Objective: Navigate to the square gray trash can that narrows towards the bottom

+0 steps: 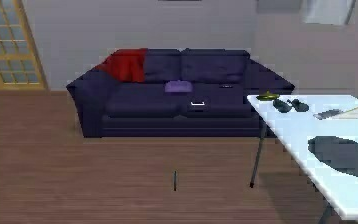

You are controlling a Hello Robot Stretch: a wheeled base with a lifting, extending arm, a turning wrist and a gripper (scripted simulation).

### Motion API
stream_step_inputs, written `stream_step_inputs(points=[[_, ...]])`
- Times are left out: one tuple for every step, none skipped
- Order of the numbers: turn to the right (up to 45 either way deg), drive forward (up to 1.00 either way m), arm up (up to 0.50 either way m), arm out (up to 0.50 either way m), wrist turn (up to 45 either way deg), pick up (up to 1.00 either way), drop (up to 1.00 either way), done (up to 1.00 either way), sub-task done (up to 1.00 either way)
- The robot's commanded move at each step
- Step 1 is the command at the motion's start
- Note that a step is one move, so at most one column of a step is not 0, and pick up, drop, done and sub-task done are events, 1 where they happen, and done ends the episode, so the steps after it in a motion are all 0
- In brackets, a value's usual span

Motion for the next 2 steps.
stream_step_inputs(points=[[-45.0,0.0,0.0,0.0,0.0,0.0,0.0,0.0,0.0],[-45.0,0.0,0.0,0.0,0.0,0.0,0.0,0.0,0.0]])
